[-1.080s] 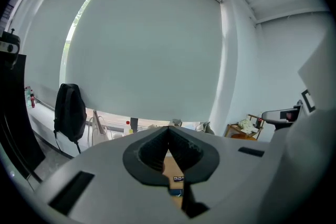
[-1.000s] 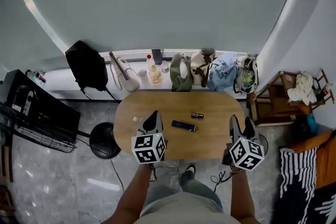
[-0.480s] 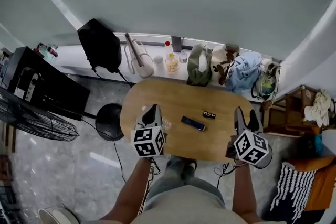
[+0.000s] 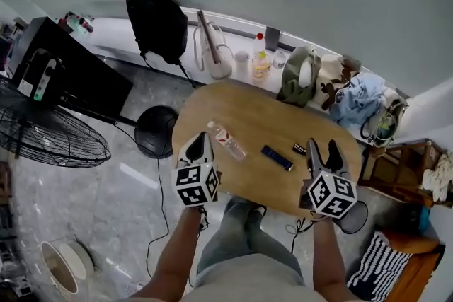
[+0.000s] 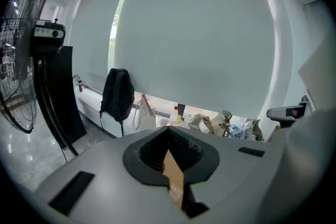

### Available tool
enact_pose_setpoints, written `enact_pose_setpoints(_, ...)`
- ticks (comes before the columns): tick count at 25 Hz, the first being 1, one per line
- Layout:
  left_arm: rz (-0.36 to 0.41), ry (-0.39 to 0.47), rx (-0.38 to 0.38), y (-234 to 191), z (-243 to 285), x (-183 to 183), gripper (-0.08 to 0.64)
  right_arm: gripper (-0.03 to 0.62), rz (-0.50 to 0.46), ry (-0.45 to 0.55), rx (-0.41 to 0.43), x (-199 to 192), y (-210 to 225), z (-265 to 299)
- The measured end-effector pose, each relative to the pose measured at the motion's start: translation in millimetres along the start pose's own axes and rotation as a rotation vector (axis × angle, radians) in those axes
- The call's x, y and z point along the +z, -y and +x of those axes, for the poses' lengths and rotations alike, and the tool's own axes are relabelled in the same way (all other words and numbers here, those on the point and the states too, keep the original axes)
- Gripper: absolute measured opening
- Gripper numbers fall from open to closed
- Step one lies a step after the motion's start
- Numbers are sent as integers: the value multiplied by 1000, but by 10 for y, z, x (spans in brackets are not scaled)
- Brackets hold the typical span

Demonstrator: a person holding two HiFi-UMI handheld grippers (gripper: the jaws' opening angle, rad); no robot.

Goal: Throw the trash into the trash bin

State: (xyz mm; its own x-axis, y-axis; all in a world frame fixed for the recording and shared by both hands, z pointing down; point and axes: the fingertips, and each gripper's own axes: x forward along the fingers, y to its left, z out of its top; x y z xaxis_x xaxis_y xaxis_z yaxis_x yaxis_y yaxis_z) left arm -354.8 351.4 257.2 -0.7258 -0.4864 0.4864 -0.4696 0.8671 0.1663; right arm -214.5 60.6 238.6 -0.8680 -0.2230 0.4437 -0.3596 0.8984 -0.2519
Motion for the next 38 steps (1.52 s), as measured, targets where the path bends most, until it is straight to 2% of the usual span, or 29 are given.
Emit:
enact_pose_setpoints(5,-53,-19,86,-509,-36,-272,14,287,-69,-81,98,-316,-490,404)
enact_pose_setpoints(11,-116,-69,172,-1043,-22,-765,13,291,-164,-170,217,-793,-1124,835)
enact_pose_setpoints(18,-166,-118,204,-1419,158,-1229,14,295,-239,-250,296,-1430,-1629,1301)
enact_pose_setpoints(24,-172,-173,192,-1564,353,-1632,12,304,-304,-329,332,-2015,-1825,1623)
enact_pose_setpoints(32,-182,-256,211,-1705,570,-2254,13,310,-370,-432,368,-2683,-1813,1869)
enact_pose_setpoints(38,-182,-293,213,-1745,683,-2576,14,316,-417,-486,389,-3068,-1800,1983)
